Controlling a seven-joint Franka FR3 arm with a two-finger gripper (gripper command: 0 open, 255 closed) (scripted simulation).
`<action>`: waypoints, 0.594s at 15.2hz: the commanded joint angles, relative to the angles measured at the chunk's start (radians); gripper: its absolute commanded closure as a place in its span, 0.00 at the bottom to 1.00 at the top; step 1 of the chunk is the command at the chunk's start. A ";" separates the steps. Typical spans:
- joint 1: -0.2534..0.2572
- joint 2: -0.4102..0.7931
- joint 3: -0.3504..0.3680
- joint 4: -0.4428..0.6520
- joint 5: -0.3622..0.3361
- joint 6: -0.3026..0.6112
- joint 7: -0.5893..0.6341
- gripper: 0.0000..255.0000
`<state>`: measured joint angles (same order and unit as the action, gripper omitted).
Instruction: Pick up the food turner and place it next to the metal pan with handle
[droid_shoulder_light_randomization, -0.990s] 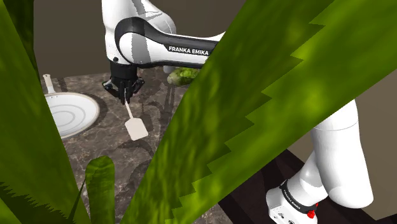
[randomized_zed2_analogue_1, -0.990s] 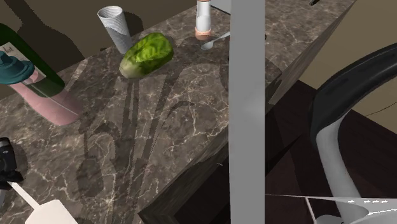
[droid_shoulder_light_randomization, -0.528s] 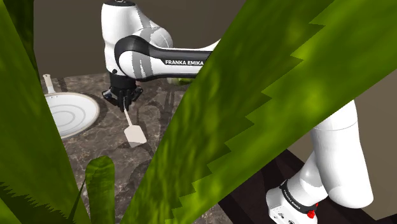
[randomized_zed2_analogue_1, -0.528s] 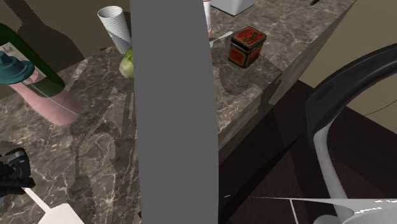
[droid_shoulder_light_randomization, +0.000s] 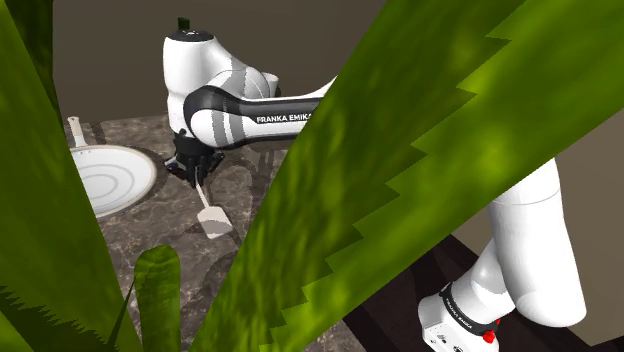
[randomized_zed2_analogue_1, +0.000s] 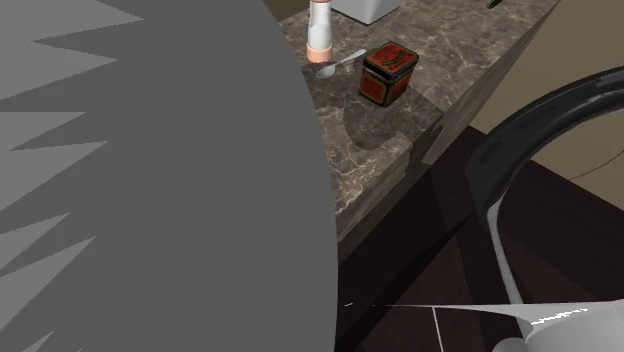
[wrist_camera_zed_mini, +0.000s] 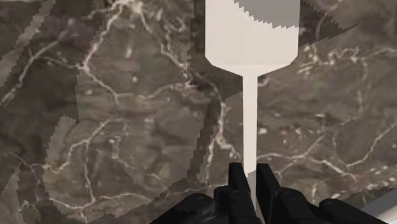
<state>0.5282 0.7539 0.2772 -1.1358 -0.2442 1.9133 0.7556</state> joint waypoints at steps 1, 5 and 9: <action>-0.001 0.006 -0.001 -0.018 -0.002 0.024 0.003 1.00; -0.002 0.013 -0.003 -0.035 -0.005 0.048 0.006 1.00; -0.002 0.013 -0.003 -0.035 -0.005 0.048 0.006 1.00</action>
<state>0.5262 0.7674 0.2742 -1.1699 -0.2491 1.9605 0.7616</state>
